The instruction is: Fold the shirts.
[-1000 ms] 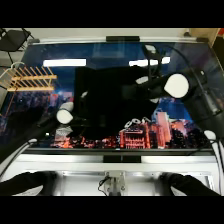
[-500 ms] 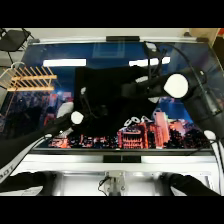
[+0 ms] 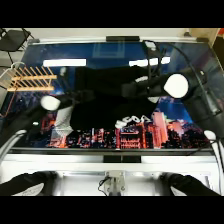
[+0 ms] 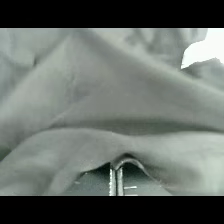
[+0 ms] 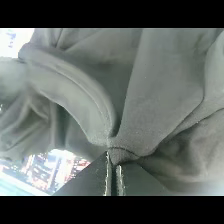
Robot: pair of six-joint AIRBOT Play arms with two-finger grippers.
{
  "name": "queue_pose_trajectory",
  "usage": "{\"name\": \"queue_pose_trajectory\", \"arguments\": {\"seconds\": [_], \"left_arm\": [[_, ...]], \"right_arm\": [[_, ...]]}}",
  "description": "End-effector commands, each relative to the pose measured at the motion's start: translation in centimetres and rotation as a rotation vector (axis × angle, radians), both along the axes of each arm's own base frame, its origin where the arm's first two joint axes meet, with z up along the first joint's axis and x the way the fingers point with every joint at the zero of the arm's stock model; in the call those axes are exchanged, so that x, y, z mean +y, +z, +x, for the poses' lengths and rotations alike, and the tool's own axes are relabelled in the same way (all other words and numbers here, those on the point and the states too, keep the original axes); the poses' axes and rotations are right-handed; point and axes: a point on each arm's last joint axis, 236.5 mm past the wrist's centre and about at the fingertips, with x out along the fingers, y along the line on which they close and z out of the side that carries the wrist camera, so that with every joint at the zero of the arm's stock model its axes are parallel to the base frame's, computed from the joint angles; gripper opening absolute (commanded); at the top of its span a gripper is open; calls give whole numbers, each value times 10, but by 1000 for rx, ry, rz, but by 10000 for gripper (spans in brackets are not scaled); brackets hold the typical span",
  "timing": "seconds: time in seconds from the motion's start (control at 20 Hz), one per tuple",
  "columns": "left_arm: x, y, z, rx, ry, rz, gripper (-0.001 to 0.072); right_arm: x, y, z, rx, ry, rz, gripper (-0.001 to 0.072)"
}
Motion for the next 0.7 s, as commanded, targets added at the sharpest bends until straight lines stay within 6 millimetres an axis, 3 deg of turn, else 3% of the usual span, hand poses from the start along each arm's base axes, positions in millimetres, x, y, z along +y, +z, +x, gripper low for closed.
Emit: {"name": "queue_pose_trajectory", "arguments": {"seconds": [0.0, 0.05, 0.15, 0.25, 0.3, 0.5, 0.65], "left_arm": [[30, 51, -59, -14, -221, 90, 56], [47, 54, -80, 15, -265, 147, 57], [80, 41, -124, 137, -346, 258, 58], [89, 16, -170, 319, -462, 289, 58], [86, 2, -180, 363, -488, 285, 58], [52, -46, -169, 355, -416, 208, 59], [45, -55, -150, 327, -347, 191, 59]], "right_arm": [[7, 13, -9, -3, 17, 50, 67], [7, 22, -13, -14, 20, 70, 67], [4, 35, -23, -10, -8, 106, 67], [7, 30, -44, 94, -13, 133, 67], [13, 23, -54, 139, 10, 133, 67], [47, -13, -54, 97, 64, 50, 67], [72, -18, -40, 32, 82, 70, 67]]}}
